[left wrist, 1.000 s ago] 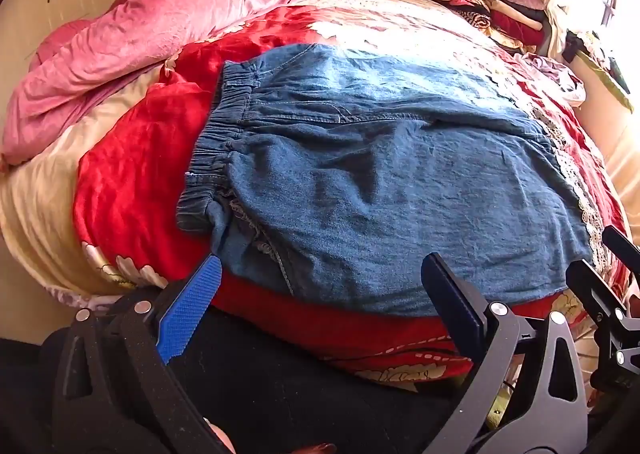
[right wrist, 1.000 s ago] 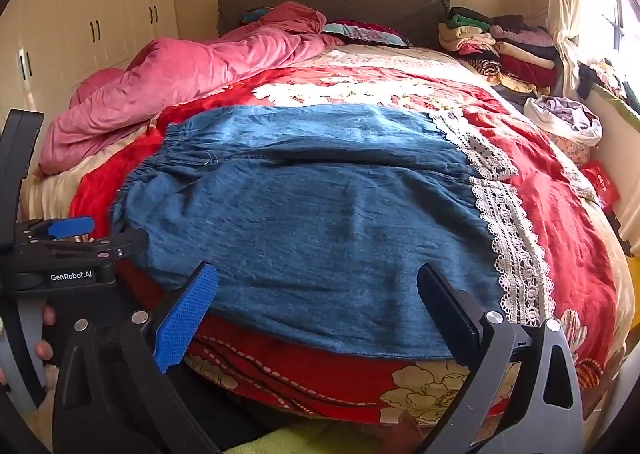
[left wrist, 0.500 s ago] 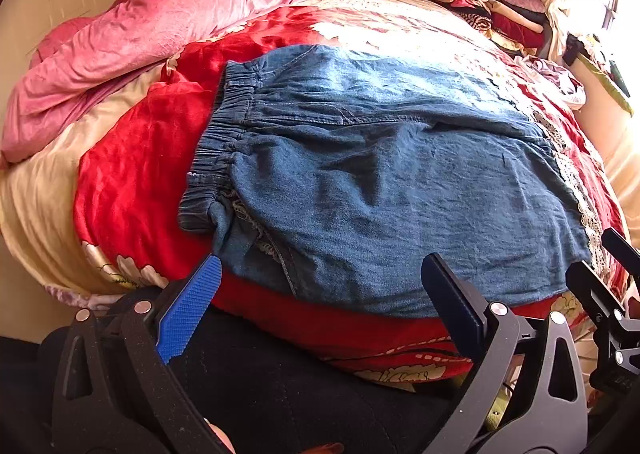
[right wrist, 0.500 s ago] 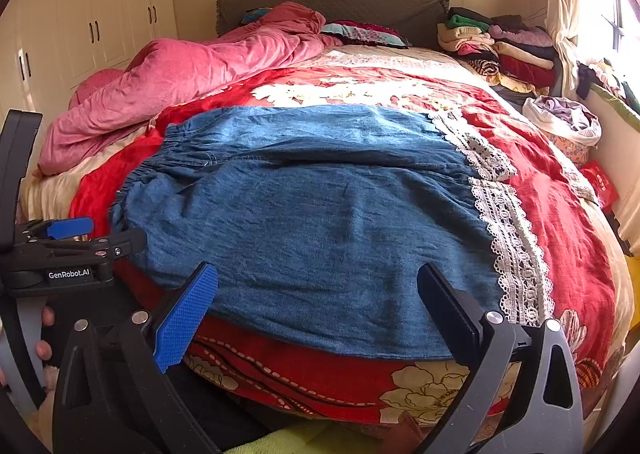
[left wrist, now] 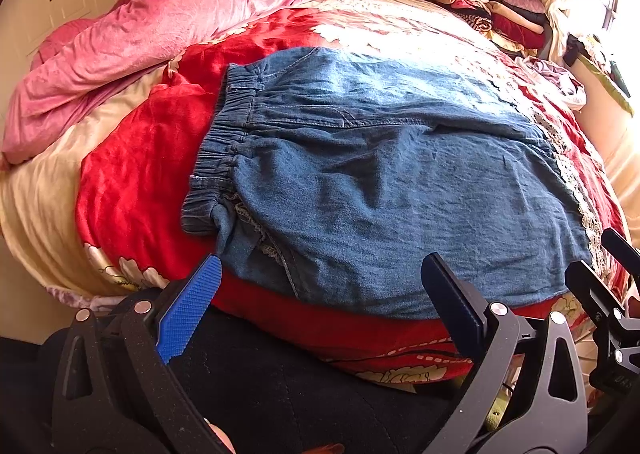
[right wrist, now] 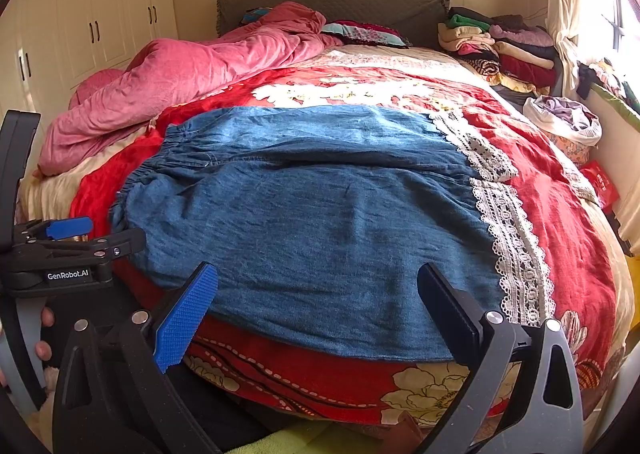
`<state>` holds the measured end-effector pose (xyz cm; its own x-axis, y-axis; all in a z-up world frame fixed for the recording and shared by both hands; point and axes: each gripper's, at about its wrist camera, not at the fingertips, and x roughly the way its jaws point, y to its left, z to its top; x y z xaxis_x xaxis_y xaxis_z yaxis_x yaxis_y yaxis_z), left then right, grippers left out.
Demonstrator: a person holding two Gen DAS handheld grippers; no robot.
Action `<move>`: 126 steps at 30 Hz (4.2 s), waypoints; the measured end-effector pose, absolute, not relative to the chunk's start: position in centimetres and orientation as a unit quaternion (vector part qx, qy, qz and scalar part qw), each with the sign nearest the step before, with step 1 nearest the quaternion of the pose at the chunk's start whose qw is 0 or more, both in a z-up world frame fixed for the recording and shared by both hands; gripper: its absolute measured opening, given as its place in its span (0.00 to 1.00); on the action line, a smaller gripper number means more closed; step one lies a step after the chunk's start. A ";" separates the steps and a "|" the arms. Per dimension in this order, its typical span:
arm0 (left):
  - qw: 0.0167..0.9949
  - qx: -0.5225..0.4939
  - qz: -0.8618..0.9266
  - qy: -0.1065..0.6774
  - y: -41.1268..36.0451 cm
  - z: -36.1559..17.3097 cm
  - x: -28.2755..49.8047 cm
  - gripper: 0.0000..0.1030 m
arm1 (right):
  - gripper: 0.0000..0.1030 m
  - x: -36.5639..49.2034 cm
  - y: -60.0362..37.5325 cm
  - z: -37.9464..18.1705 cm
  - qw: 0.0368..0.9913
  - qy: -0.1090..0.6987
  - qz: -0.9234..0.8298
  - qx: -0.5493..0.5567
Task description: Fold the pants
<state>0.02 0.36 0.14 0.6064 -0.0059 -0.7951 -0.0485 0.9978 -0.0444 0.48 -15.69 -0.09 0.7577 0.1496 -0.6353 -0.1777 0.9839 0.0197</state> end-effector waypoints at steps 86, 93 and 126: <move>0.882 -0.058 0.002 0.467 12.9 -2.5 22.4 0.87 | 0.96 28.6 -7.9 0.5 0.892 0.401 0.175 -0.110; 0.890 -0.068 -0.054 0.447 12.5 -2.7 22.2 0.31 | 0.96 30.8 -6.1 -0.2 0.883 0.402 0.183 -0.157; 0.919 -0.051 -0.084 0.382 12.6 0.8 19.3 0.25 | 0.13 29.5 -3.8 1.4 0.869 0.340 0.316 -0.168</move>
